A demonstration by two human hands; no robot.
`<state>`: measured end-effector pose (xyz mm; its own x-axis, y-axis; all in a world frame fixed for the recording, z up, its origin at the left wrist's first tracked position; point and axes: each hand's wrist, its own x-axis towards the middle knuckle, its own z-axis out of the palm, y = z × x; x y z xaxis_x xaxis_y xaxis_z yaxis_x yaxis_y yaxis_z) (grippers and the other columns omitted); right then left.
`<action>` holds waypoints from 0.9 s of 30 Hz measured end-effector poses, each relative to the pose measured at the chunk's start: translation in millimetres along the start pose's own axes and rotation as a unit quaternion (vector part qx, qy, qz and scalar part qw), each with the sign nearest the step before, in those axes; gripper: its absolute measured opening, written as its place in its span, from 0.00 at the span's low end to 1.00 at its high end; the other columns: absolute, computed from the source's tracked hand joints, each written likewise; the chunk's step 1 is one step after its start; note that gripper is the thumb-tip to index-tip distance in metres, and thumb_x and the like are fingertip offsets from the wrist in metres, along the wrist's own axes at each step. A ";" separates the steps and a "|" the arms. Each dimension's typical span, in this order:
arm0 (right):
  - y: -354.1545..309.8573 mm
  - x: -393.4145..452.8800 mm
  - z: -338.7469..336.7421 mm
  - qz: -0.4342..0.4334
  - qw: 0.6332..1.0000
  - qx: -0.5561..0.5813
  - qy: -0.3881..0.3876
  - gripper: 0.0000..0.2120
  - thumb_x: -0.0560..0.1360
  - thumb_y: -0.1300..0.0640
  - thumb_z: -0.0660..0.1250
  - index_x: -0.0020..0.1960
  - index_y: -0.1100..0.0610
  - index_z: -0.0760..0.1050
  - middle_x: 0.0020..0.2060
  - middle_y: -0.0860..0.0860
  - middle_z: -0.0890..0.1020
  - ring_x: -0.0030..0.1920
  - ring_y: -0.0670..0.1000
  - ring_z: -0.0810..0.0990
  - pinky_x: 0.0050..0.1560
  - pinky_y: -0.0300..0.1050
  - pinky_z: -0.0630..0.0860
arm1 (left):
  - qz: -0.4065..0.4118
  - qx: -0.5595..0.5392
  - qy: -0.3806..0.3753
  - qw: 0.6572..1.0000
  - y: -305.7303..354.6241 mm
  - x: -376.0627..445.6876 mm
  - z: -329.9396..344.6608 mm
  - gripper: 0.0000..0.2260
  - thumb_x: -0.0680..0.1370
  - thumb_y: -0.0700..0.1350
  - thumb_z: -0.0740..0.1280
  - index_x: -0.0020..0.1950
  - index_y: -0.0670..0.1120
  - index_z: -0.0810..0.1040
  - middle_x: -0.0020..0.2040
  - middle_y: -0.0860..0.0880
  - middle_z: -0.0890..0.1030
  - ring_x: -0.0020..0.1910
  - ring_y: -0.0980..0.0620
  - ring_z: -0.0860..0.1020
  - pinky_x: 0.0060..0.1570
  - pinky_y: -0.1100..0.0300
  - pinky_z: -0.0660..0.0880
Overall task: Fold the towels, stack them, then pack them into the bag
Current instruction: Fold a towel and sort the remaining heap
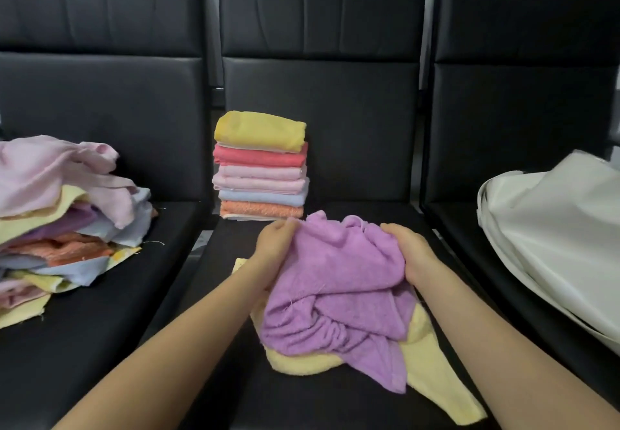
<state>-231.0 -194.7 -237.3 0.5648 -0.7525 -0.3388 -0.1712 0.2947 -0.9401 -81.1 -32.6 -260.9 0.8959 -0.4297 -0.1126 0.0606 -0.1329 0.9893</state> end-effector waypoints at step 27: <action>21.2 -31.7 -41.8 0.027 0.895 -0.445 0.017 0.12 0.76 0.52 0.66 0.39 0.59 0.76 0.32 0.54 0.77 0.31 0.50 0.75 0.31 0.41 0.69 | 0.090 0.509 -0.028 0.856 6.4 -40.4 -73.9 0.26 0.75 0.62 0.66 0.23 0.47 0.69 0.25 0.50 0.70 0.30 0.51 0.71 0.34 0.58 0.67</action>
<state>-286.3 -189.2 -248.1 0.5141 -0.7728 -0.3722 -0.7812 -0.2427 -0.5751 -84.4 49.9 -243.1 0.8268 -0.5625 0.0006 -0.5156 -0.7573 0.4007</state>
